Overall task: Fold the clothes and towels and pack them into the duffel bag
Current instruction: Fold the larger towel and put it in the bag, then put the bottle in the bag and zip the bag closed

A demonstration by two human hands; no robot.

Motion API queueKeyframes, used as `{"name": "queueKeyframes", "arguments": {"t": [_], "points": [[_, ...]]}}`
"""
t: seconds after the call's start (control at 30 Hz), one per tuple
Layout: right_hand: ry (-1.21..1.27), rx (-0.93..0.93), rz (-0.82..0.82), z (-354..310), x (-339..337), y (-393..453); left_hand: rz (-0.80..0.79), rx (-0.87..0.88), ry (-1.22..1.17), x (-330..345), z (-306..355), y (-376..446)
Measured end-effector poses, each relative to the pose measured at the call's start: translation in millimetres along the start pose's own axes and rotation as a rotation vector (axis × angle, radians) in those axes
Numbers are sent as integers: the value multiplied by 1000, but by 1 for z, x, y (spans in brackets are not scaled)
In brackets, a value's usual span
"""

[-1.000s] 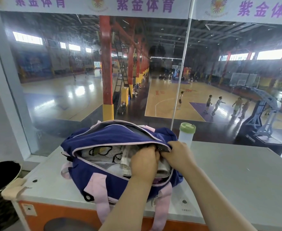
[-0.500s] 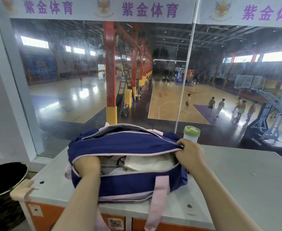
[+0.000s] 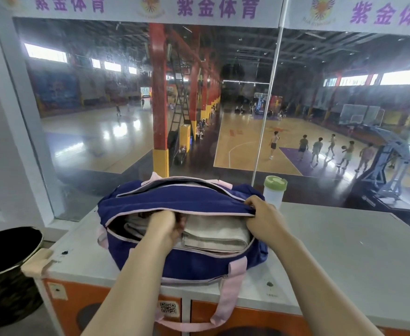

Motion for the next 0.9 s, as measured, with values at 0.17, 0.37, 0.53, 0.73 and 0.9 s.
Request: {"name": "queueKeyframes", "arguments": {"t": [0.17, 0.37, 0.53, 0.73, 0.9], "points": [[42, -87, -180, -2, -2, -6, -511, -112, 1012, 51, -10, -36], [381, -109, -474, 15, -18, -19, -785, 112, 1071, 99, 7, -70], [727, -65, -180, 30, -46, 2, -388, 691, 1209, 92, 30, -46], [86, 178, 330, 69, -63, 73, -136, 698, 1511, 66, 28, -4], [-145, 330, 164, 82, -45, 108, -56, 653, 1514, 58, 34, 12]]}}
Point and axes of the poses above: each hand's wrist, its own y-axis towards the middle knuckle, its own x-axis out of the palm, z = x × y, the point moved 6 cm from there along y, towards the middle knuckle, and after that the axes turned 10 degrees about -z, right-handed, at the moved point
